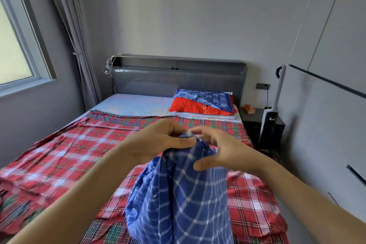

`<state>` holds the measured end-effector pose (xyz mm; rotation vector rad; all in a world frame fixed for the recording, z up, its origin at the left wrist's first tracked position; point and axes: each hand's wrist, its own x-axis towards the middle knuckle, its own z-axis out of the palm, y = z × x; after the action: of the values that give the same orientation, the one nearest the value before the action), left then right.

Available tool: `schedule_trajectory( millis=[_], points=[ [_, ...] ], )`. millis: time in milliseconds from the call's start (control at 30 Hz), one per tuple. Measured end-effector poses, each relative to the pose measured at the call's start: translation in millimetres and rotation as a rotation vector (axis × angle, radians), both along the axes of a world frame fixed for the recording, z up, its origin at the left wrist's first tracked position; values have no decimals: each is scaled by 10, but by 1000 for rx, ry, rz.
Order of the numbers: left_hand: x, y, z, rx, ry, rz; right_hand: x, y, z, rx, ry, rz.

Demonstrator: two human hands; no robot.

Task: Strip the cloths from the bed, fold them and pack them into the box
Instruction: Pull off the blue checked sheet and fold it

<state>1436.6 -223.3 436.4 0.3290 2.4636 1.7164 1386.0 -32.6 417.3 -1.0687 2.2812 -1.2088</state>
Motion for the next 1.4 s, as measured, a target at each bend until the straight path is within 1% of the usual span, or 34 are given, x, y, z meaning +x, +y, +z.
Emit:
schedule_trajectory(
  millis=[100,200,267,333,367,467,533,667,733,833,900,933,1000,1033,1067,1133,1233,1300,1367,1400],
  points=[
    [53,-129,-34,14,17,30,6,-47,-50,-108,38,-43],
    [82,-274,-134,88,-48,89,82,-49,7,-173,66,-43],
    [99,-294,-247,104,-67,106,110,-87,120,-170,182,-65],
    [99,-264,-398,113,-19,143,84,-106,213,-125,326,-66],
    [89,-247,-484,89,47,186,66,-120,249,-89,390,-59],
    [62,-247,-757,-179,344,412,6,-131,308,8,510,-76],
    [53,-273,-927,-249,406,532,-6,-107,389,28,544,-98],
    [25,-303,-1160,-367,521,683,-6,-64,626,20,590,-136],
    [-24,-344,-1149,-419,605,746,-35,-52,718,30,617,-159],
    [-158,-514,-915,-469,842,830,-71,-47,829,53,653,-180],
    [-243,-603,-754,-554,938,872,-77,-39,904,37,657,-197],
    [-263,-615,-716,-591,952,848,-84,-39,942,27,654,-217],
    [-287,-573,-776,-593,904,776,-107,-40,997,-4,643,-263],
    [-293,-548,-889,-583,889,720,-120,-43,1013,-17,638,-278],
    [-286,-512,-1012,-622,906,671,-126,-46,1020,-24,628,-289],
    [-300,-483,-1240,-655,924,645,-132,-63,1001,-12,612,-283],
    [-335,-366,-1451,-469,848,700,-142,-110,932,24,601,-260],
    [-302,-188,-1547,-349,748,669,-157,-151,897,37,615,-262],
    [-249,9,-1642,-275,688,687,-183,-181,877,32,628,-283],
    [-227,96,-1677,-274,672,717,-193,-193,865,27,630,-297]
  ],
)
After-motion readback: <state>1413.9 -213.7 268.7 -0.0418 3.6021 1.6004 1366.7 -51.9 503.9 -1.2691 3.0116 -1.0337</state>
